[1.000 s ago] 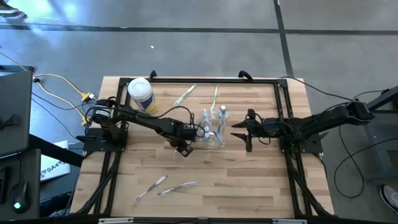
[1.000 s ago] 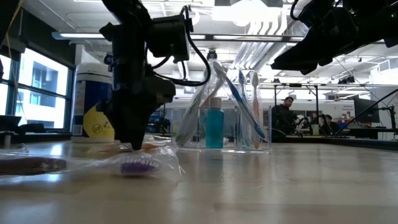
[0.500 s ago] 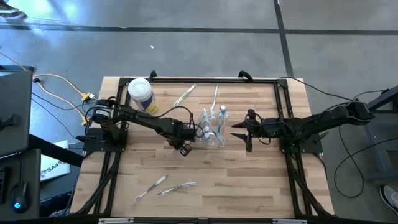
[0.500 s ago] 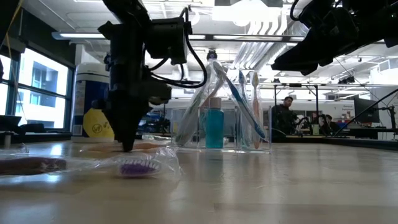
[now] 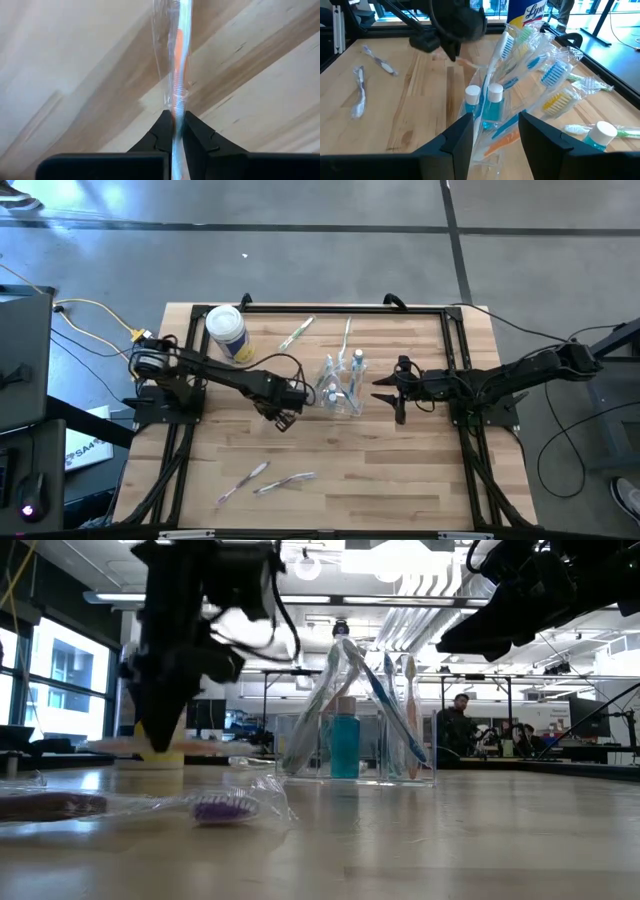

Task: Pick & Place toothbrushing station
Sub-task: Put the orange toothbrush into the right section of the transparent bin

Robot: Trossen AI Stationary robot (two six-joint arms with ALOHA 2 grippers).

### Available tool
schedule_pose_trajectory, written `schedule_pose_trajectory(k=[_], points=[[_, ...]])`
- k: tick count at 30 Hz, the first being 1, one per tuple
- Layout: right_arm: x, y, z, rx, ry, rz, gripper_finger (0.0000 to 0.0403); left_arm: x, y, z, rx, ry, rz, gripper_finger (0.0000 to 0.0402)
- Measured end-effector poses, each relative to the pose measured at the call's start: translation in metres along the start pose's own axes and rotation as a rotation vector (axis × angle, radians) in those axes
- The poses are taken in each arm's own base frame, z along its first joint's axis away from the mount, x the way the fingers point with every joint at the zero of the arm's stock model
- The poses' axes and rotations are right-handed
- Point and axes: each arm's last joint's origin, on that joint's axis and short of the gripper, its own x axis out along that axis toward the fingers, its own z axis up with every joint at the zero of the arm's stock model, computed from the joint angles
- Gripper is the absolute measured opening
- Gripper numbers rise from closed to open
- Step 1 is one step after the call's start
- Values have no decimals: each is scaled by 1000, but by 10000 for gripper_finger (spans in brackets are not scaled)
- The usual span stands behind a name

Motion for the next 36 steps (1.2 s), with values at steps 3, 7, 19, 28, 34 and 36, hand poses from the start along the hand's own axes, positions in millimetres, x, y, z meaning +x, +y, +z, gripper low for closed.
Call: schedule_pose_trajectory(k=[3,7,19,28,34,36], points=[[0,0,0,0,-2,0,151,-16,4,-7,-18,-46,-13,16],[0,0,1,2,-8,0,151,-39,10,-18,-34,-109,-36,16],[-4,2,15,34,-139,74,151,-103,34,-42,58,-424,-182,16],[-11,6,37,23,-366,224,151,-136,47,-48,236,-679,-244,16],[-13,6,42,8,-431,229,151,-157,23,-36,542,-912,-423,16],[-14,6,43,12,-442,231,156,-160,15,-33,627,-969,-480,16]])
